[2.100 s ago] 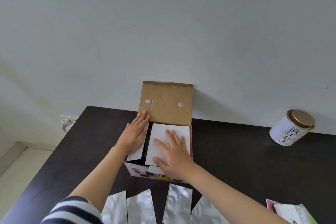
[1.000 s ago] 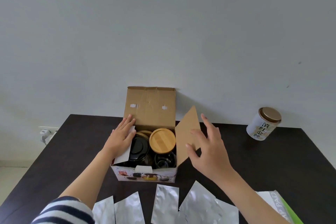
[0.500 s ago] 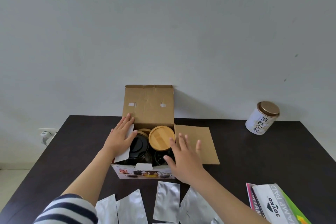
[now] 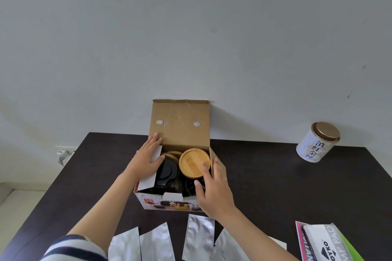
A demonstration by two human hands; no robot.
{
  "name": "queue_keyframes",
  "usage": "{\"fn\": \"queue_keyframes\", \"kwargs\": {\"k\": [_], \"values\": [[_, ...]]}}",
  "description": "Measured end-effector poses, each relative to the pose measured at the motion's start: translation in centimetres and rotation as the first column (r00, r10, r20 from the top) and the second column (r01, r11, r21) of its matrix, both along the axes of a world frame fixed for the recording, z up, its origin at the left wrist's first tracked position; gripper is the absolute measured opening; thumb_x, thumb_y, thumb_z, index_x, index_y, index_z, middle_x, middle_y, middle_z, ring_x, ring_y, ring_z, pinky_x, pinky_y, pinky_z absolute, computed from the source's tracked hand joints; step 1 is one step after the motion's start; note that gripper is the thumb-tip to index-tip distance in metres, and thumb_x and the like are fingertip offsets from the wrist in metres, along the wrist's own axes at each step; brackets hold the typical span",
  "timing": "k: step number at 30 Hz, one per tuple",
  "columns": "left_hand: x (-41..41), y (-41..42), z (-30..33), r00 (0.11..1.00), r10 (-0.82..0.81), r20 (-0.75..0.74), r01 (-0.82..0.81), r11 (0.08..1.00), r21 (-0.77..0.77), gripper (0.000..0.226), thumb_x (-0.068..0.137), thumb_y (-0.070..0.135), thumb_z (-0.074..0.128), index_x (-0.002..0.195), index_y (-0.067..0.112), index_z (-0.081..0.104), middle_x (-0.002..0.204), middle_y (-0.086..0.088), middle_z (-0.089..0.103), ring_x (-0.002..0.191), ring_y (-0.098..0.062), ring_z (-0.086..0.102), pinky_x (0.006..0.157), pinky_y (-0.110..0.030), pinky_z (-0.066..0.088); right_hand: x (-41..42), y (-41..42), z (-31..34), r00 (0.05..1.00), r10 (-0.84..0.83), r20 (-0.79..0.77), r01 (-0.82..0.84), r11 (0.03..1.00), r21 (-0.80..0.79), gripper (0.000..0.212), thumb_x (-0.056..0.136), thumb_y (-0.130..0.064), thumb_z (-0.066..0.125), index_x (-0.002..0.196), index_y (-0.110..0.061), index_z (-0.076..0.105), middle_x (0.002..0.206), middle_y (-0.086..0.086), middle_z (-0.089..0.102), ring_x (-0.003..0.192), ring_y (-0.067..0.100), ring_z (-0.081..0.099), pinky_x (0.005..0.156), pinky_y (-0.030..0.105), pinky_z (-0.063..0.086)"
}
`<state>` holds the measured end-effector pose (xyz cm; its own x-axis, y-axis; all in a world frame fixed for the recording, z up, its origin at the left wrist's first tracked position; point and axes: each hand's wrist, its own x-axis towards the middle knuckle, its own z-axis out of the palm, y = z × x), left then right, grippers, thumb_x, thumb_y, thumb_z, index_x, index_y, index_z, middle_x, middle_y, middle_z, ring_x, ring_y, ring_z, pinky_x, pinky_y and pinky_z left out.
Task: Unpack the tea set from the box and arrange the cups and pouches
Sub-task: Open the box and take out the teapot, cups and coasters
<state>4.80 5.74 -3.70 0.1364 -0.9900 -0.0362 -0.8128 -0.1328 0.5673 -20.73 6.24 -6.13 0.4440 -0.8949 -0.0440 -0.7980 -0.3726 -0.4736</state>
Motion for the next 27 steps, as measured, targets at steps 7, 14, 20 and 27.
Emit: {"fn": "queue_keyframes", "kwargs": {"k": [7,14,20,27], "values": [[-0.1,2.7,3.5,0.997,0.067,-0.040,-0.066,0.998,0.015,0.062,0.097,0.029,0.048,0.151,0.024,0.018,0.148,-0.001,0.040,0.136,-0.022,0.036,0.112,-0.042,0.031,0.0,-0.2,-0.4,0.997,0.003,0.081,-0.003,1.000,0.004,0.077,0.086,-0.063,0.008,0.153,-0.027,0.012,0.161,0.012,0.000,0.149,0.028,0.000,0.113,0.049,0.031],[-0.5,5.2,5.1,0.945,-0.058,0.321,0.061,0.998,0.001,0.058,0.096,0.014,0.042,0.149,0.028,0.024,0.158,0.015,0.004,0.147,-0.012,-0.002,0.113,-0.055,-0.008,0.0,-0.2,-0.4,0.997,0.008,0.081,-0.006,1.000,-0.029,0.090,0.082,-0.075,-0.004,0.153,-0.023,0.017,0.159,0.014,0.004,0.149,0.029,0.004,0.113,0.048,0.031],[-1.1,5.4,5.7,0.766,-0.028,0.642,-0.103,0.981,0.166,0.057,0.101,0.025,0.031,0.152,0.018,0.008,0.160,0.000,0.007,0.147,-0.015,-0.007,0.102,-0.055,-0.022,0.0,-0.2,-0.4,0.998,-0.006,0.069,0.007,1.000,-0.009,0.098,0.075,-0.077,-0.013,0.153,-0.025,0.014,0.160,0.013,0.004,0.148,0.029,0.005,0.112,0.048,0.033],[-2.9,3.9,2.9,0.822,0.091,0.562,-0.267,0.933,0.240,0.092,0.088,0.071,0.024,0.151,0.007,0.003,0.155,-0.021,0.018,0.145,-0.033,0.015,0.115,-0.053,0.002,0.0,0.2,0.3,0.994,-0.029,0.101,0.025,0.999,0.044,0.076,0.096,-0.055,0.028,0.153,-0.019,-0.007,0.161,0.011,-0.003,0.149,0.027,-0.001,0.118,0.044,0.023]]}}
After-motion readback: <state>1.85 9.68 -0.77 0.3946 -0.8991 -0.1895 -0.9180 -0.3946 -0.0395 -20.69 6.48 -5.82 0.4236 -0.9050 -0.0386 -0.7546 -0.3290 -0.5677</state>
